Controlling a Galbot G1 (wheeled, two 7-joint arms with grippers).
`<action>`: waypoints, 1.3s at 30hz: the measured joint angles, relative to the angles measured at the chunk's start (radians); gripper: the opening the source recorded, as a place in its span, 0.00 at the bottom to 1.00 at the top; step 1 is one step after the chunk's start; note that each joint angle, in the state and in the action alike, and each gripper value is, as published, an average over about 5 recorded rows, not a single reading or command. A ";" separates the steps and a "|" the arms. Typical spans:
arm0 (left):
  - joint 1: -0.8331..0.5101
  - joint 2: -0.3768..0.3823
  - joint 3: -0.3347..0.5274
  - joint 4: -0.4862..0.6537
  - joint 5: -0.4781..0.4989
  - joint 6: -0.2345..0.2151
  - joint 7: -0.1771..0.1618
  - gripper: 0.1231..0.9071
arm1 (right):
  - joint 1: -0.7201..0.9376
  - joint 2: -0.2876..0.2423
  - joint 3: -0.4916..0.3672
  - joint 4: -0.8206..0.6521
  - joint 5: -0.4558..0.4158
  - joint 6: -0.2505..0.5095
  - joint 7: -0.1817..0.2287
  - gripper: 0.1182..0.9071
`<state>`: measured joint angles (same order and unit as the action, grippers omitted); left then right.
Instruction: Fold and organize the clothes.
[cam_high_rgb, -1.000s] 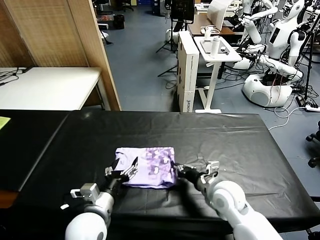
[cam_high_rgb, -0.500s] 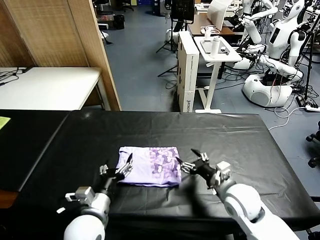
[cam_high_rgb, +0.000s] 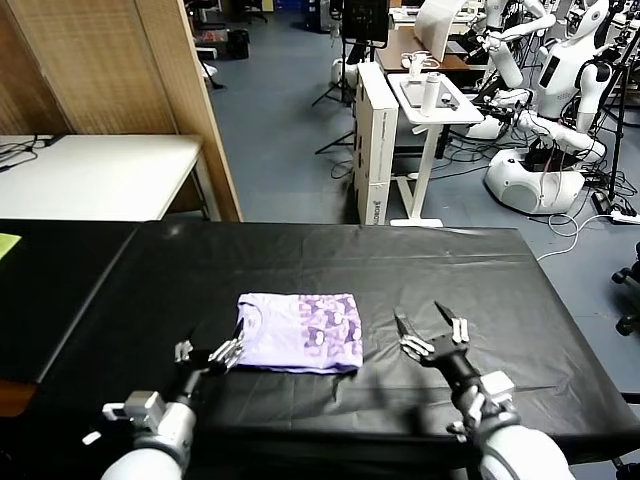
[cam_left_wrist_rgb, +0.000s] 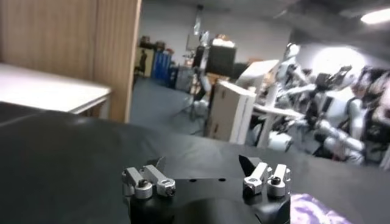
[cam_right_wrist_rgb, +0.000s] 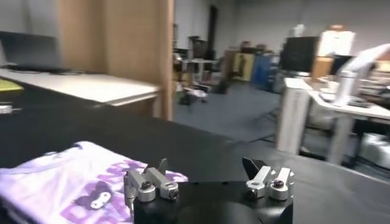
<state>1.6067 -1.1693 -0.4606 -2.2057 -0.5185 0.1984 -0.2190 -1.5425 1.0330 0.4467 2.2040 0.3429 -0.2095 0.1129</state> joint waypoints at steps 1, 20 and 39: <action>0.014 0.009 -0.005 -0.006 -0.004 -0.003 -0.001 1.00 | -0.030 0.007 0.018 0.009 -0.008 0.018 0.000 1.00; 0.215 0.055 -0.056 -0.095 -0.025 -0.004 -0.011 1.00 | -0.426 0.141 0.109 0.163 -0.125 0.159 0.066 1.00; 0.270 0.057 -0.117 -0.094 -0.030 -0.007 0.036 1.00 | -0.520 0.187 0.150 0.206 -0.124 0.119 0.095 1.00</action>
<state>1.8768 -1.1125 -0.5775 -2.3002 -0.5482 0.1911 -0.1829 -2.0624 1.2202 0.5962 2.4100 0.2188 -0.0910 0.2074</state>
